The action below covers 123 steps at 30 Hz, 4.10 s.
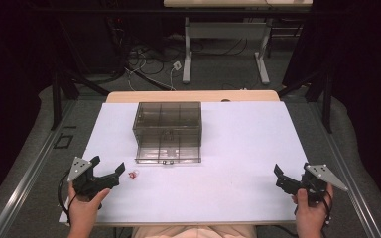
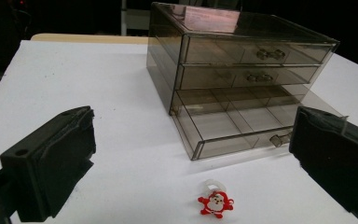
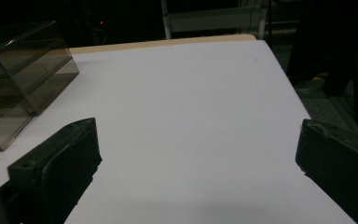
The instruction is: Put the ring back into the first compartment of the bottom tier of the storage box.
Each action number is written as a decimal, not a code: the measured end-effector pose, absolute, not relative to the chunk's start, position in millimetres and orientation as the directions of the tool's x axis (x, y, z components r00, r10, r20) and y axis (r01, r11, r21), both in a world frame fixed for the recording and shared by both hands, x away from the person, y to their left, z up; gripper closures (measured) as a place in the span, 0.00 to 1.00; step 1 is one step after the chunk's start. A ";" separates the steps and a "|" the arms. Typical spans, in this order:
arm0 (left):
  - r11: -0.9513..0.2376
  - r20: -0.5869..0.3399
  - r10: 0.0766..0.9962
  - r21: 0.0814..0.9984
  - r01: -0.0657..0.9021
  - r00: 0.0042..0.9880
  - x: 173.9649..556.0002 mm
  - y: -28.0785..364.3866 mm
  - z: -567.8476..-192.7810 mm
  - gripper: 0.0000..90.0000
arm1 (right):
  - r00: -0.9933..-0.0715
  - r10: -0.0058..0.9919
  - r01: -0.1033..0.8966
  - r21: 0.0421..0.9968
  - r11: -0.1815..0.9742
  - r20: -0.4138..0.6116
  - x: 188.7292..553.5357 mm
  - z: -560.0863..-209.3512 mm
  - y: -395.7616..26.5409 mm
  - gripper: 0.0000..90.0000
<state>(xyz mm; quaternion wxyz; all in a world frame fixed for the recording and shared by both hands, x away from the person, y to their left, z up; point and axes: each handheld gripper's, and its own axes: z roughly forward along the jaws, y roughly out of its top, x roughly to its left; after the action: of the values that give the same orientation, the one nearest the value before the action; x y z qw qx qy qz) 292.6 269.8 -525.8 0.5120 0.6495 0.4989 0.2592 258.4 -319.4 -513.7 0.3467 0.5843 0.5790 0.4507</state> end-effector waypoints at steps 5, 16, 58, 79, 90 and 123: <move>0.015 -0.175 0.910 0.920 0.391 0.375 295.7 265.1 -528.0 0.03 | -0.066 0.986 0.391 0.913 -0.115 0.153 259.7 -516.6 -319.2 0.00; -0.001 -0.181 0.901 0.908 0.419 0.394 302.7 258.2 -532.0 0.05 | -0.085 0.986 0.359 0.928 -0.102 0.141 269.6 -521.1 -310.9 0.00; -0.139 -0.145 0.894 0.811 0.568 0.425 319.4 240.3 -552.6 0.33 | -0.102 0.980 0.448 0.887 -0.109 0.171 273.2 -530.1 -312.7 0.00; -0.095 -0.232 0.897 0.732 0.675 0.377 317.8 238.9 -552.8 0.48 | -0.108 0.980 0.468 0.879 -0.098 0.166 275.6 -533.8 -312.7 0.00; -0.066 -0.297 0.888 0.674 0.736 0.352 320.6 241.3 -554.4 0.51 | -0.107 0.980 0.461 0.882 -0.102 0.169 276.8 -535.0 -311.4 0.00; -0.057 -0.328 0.883 0.636 0.769 0.337 323.9 242.3 -558.3 0.70 | -0.111 0.980 0.477 0.874 -0.095 0.167 277.4 -535.4 -311.9 0.01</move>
<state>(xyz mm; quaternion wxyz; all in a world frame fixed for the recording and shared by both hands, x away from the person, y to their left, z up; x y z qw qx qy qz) 323.9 242.3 -558.3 0.3811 0.7233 0.5710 0.0742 277.4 -311.9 -535.4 0.2905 0.6002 0.6067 0.4327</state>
